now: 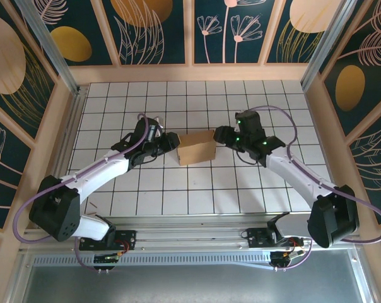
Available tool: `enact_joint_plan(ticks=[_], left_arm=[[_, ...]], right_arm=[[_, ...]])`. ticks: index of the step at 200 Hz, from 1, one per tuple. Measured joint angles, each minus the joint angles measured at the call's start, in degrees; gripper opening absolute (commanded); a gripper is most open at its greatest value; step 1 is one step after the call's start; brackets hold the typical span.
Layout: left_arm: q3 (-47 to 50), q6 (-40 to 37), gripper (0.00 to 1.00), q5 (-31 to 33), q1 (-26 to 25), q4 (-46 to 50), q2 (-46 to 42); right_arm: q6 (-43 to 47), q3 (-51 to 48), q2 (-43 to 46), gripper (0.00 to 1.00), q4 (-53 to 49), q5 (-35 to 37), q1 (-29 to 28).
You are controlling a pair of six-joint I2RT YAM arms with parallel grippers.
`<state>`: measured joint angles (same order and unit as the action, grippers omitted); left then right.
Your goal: Fold the paper box
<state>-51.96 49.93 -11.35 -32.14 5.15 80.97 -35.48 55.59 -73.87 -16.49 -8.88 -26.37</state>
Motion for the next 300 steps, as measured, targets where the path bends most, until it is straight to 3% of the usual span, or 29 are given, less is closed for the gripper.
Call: enact_joint_plan(ticks=[15,41,86,121,193,230,247,266,300], left_arm=[[1.0,0.8,0.73,-0.4,0.0,0.1,-0.7],[3.7,3.7,0.81,-2.2,0.1,-0.3,-2.3],[6.3,7.1,0.65,-5.4,-0.3,-4.2,-3.0],[8.9,9.1,0.51,-6.7,-1.8,-8.6,-4.2],[14.6,10.6,0.48,-6.3,-8.9,-5.9,-7.5],[18.3,11.7,0.49,-4.4,-10.1,-4.5,-7.9],[19.3,11.7,0.51,-3.1,-10.1,-4.0,-8.0],[19.3,10.3,0.61,-2.0,-10.1,-3.9,-8.7],[17.7,7.3,0.62,0.3,-10.1,-5.3,-8.5]], right_arm=[[1.2,1.0,0.0,0.68,-0.1,-0.8,1.9],[2.7,1.3,-1.6,0.57,0.0,-4.0,2.8],[3.6,-1.8,-4.2,0.35,2.5,-9.4,2.5],[3.5,-5.2,-1.2,0.28,5.9,-9.1,0.9],[-3.7,-20.9,15.5,0.27,2.5,-3.8,-9.0],[-7.6,-28.4,21.6,0.29,1.0,-4.5,-10.4],[-8.6,-29.6,22.1,0.32,1.1,-4.5,-10.4],[-9.5,-29.6,21.9,0.46,1.8,-4.3,-10.4],[-11.1,-29.5,15.4,0.43,5.9,-4.0,-9.5]])
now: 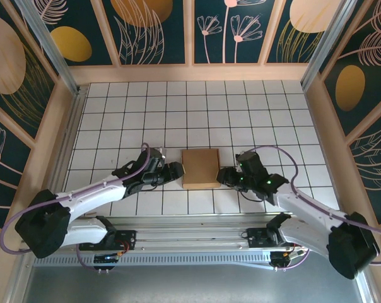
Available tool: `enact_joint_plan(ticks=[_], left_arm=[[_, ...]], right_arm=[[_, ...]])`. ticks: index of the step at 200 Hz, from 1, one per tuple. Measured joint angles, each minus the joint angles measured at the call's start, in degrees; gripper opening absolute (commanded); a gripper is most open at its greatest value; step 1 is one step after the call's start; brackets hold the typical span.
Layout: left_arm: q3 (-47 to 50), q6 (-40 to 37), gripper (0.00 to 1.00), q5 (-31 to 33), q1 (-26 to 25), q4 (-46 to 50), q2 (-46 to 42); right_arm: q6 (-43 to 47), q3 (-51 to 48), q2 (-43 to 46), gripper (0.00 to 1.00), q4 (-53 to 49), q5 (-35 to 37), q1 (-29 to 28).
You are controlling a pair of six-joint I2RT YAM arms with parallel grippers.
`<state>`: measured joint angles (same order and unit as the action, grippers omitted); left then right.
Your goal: Fold the paper box
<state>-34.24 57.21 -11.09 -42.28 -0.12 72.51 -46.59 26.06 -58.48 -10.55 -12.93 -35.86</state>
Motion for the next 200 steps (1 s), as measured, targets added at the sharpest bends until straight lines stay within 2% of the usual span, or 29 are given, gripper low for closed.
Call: enact_joint_plan(ticks=[66,92,133,162,200], left_arm=[[-5.7,-1.5,0.49,1.6,0.0,-4.2,16.0],[-11.2,-3.2,0.47,6.1,0.6,-3.8,19.9],[-22.0,-6.6,0.43,11.1,5.2,-2.3,29.2],[-27.3,-8.3,0.44,13.5,8.5,-2.4,33.7],[-33.5,-10.6,0.47,14.8,11.7,-3.1,38.8]], right_arm=[[-1.4,0.3,-12.3,0.26,13.1,0.6,1.5],[-0.7,2.5,-17.7,0.24,18.2,1.3,3.3],[2.4,11.5,-30.0,0.22,23.9,3.1,5.9],[5.0,21.6,-40.8,0.23,26.8,3.3,8.0],[6.8,31.4,-49.8,0.26,28.8,2.2,10.2]])
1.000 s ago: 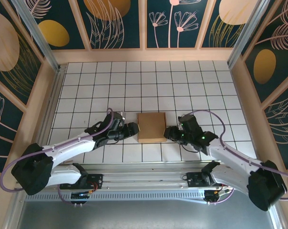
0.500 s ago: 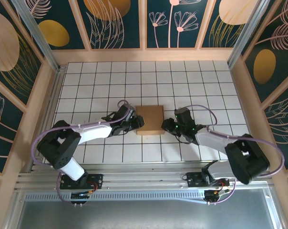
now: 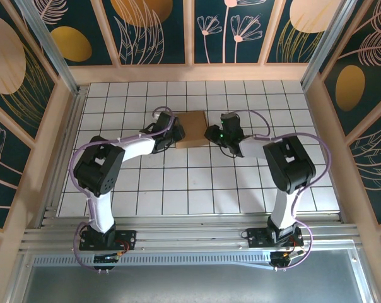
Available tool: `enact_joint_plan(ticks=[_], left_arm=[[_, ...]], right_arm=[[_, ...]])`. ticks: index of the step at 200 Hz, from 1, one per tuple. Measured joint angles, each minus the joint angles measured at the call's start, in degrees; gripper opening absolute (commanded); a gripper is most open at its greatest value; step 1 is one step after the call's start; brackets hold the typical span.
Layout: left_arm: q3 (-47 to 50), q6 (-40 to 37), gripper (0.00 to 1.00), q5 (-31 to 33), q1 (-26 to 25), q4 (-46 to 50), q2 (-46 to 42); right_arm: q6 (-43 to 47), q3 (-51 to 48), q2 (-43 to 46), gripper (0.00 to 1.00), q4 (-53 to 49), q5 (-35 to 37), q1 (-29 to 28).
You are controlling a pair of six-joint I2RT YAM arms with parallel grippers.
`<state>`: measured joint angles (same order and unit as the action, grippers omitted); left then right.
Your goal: Fold the paper box
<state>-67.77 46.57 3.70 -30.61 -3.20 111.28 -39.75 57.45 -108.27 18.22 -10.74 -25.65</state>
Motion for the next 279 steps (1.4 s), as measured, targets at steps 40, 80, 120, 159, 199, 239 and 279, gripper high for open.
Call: enact_joint_plan(ticks=[40,80,120,159,199,239,279], left_arm=[[-4.8,-2.9,0.54,-1.3,1.8,0.7,1.2],[-8.4,-7.9,0.61,-1.6,2.2,2.8,-2.0],[1.9,-16.5,0.85,5.1,2.1,0.7,-23.9],[22.6,-26.9,0.99,17.8,2.1,-9.3,-50.3],[41.4,-34.0,0.99,32.8,2.2,-15.5,-58.6],[57.9,-44.8,0.99,42.7,3.2,-32.0,-58.8],[63.1,-46.1,0.99,38.5,13.3,-48.7,-49.6]], right_arm=[[0.7,3.1,-1.2,0.34,-2.8,0.0,0.3],[3.4,3.0,7.3,0.54,-9.5,1.8,0.4],[11.3,-6.1,32.9,0.82,-9.6,10.2,4.1],[17.9,-23.4,50.4,0.99,-2.3,14.3,16.7],[22.8,-39.1,49.5,0.99,8.8,16.6,25.6],[29.4,-44.3,33.8,0.99,26.0,18.1,28.6],[34.9,-46.9,18.9,0.99,50.1,10.7,28.9]])
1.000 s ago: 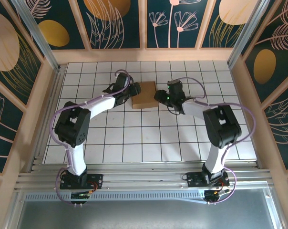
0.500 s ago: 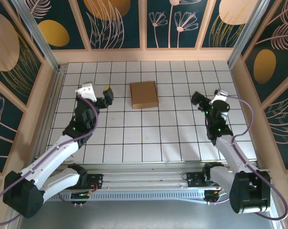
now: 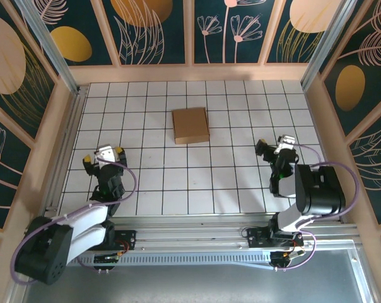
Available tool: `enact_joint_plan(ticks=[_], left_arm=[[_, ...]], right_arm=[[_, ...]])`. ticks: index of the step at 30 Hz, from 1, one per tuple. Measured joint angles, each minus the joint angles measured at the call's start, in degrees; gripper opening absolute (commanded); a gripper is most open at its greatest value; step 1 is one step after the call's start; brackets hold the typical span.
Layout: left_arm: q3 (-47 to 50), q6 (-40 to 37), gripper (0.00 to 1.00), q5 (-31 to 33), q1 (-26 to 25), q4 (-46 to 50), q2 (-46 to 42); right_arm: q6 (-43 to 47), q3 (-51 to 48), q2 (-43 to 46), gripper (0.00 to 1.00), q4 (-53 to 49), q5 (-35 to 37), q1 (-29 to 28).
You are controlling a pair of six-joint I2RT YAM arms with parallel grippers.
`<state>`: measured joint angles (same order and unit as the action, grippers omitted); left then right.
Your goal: Fold the paper box
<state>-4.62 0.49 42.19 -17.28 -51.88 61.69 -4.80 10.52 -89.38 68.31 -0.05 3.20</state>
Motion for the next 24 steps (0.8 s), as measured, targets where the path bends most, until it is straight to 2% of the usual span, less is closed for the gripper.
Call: enact_joint_plan(ticks=[2,7,9,13,24], left_arm=[[0.9,0.0,0.99,-3.6,3.4,-5.5,4.2],[-1.0,1.4,0.99,-14.4,11.2,-19.5,18.8],[-3.3,2.0,0.99,-18.4,13.5,-21.3,24.4],[-7.1,2.9,0.99,-22.9,14.4,-20.3,25.7],[-7.7,4.1,0.99,-24.0,14.4,-20.7,25.7]], right_arm=[[0.0,-3.4,-0.9,0.99,5.6,-2.0,0.8],[0.7,-0.6,-0.9,0.99,7.3,-2.1,0.6],[1.4,0.7,-0.9,0.99,7.4,-2.8,0.2],[2.0,1.1,-0.9,0.99,7.4,-3.3,0.2],[3.0,1.0,-0.9,0.99,7.5,-3.5,-0.5]])
